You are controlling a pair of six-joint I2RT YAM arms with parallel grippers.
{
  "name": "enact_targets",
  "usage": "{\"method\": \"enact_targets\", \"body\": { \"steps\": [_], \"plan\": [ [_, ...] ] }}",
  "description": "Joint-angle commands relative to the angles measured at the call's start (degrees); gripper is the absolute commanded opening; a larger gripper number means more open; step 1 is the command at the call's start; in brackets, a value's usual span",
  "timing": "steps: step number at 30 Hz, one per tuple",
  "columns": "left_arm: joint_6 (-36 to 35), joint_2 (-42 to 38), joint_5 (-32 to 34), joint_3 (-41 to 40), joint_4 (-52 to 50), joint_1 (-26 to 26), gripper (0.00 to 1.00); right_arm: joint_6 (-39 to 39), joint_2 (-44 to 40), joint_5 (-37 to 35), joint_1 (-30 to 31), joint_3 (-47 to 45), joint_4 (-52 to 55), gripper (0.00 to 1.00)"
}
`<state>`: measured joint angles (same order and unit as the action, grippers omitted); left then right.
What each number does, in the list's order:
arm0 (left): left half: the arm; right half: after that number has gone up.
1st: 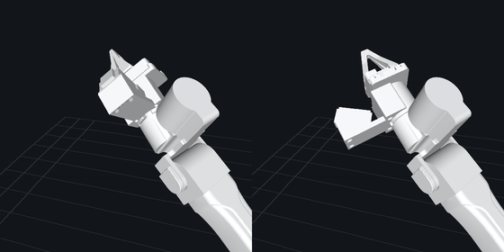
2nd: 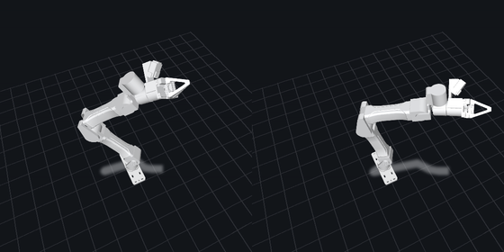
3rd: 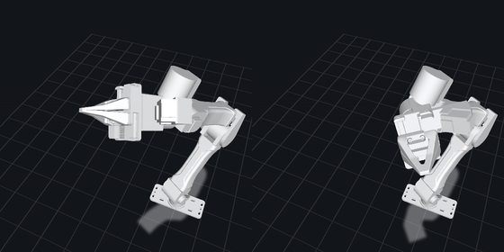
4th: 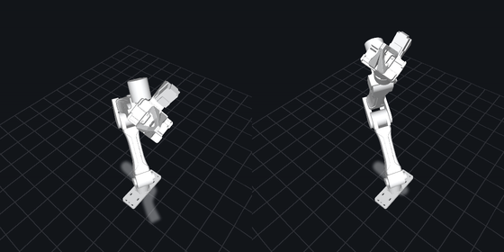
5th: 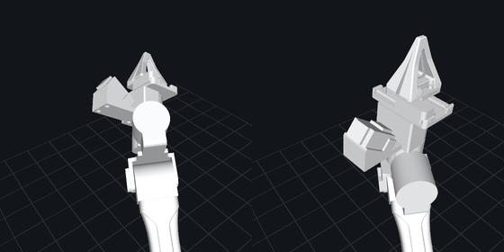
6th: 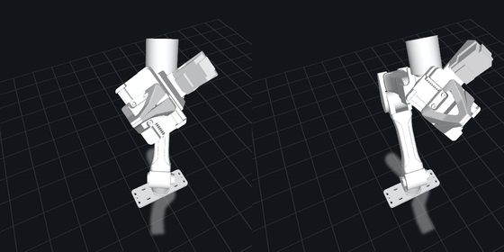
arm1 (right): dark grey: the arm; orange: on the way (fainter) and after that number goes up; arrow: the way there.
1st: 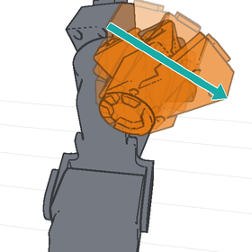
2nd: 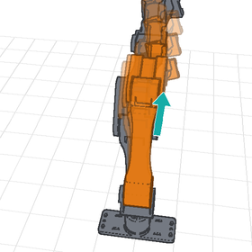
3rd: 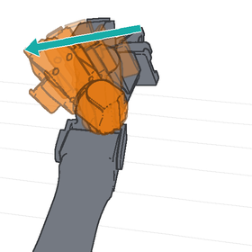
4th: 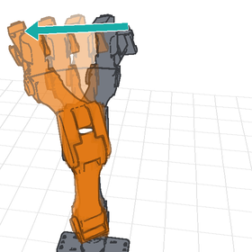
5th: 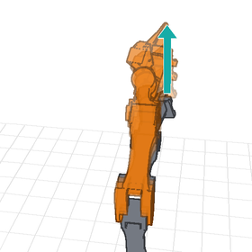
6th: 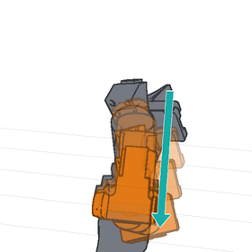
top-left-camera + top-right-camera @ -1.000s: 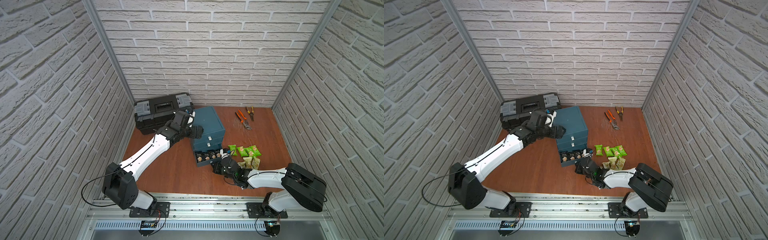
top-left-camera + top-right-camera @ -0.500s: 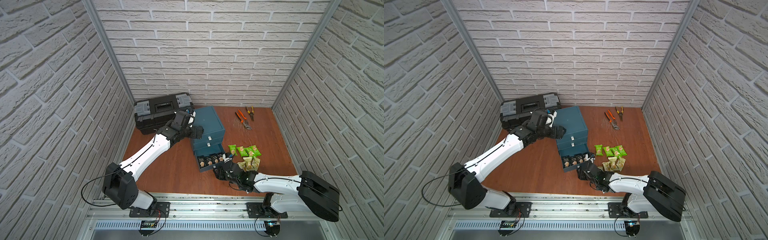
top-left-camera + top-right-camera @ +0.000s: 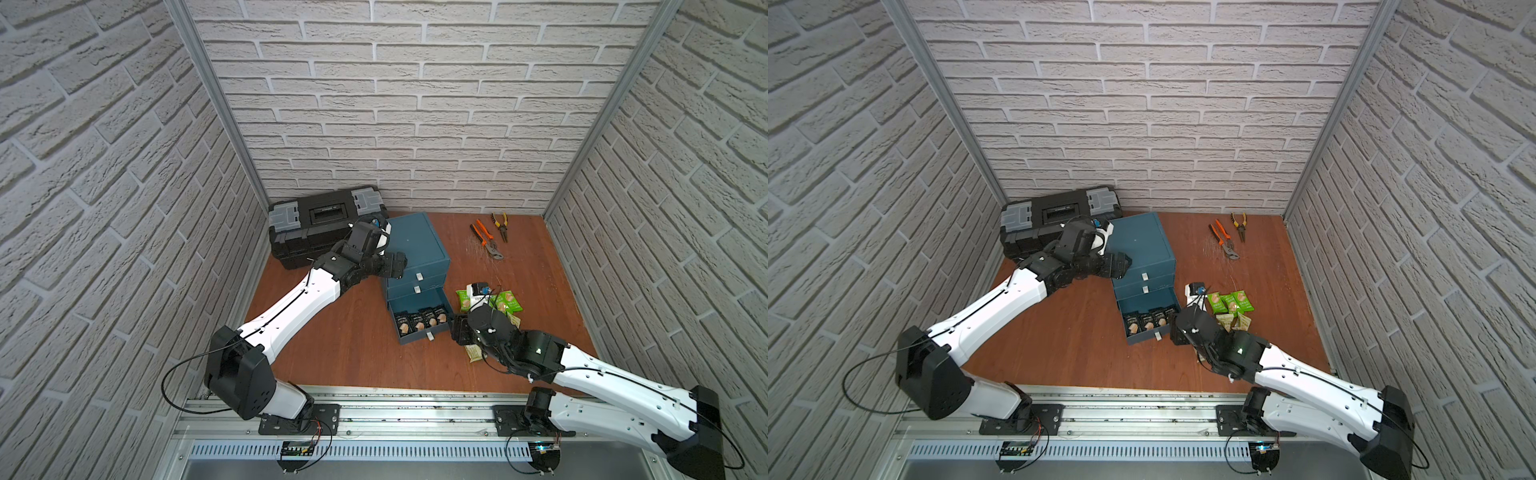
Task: Take the cookies out of the drawer
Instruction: Open the drawer in the storage box, then pick up the cookie from the drawer.
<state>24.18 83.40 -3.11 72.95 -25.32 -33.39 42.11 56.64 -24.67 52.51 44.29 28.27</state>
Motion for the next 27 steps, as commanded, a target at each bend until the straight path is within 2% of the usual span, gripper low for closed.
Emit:
{"method": "enact_targets", "body": {
  "steps": [1, 6, 11, 23, 27],
  "plan": [
    [-0.8, 0.8, 0.6, -0.3, -3.1, 0.1, 0.98, -8.7, 10.2, 3.9, -1.8, 6.7, 4.9, 0.62],
    [-0.7, 0.5, 0.5, -1.2, -2.7, 0.5, 0.98, -13.7, 23.3, 8.6, -3.6, 14.0, 1.7, 0.62],
    [-0.8, -0.7, 0.5, -2.3, -2.5, 0.9, 0.98, -15.0, 31.7, 11.9, -5.8, 15.3, -1.1, 0.62],
    [-0.9, 0.4, -0.6, -1.9, -1.9, 1.6, 0.98, -14.6, 42.7, 14.1, -6.9, 13.1, -8.8, 0.63],
    [-1.1, 0.5, -0.7, -1.7, -1.9, 1.7, 0.99, -13.4, 43.7, 14.3, -7.0, 11.2, -10.9, 0.54]
  ]
}}
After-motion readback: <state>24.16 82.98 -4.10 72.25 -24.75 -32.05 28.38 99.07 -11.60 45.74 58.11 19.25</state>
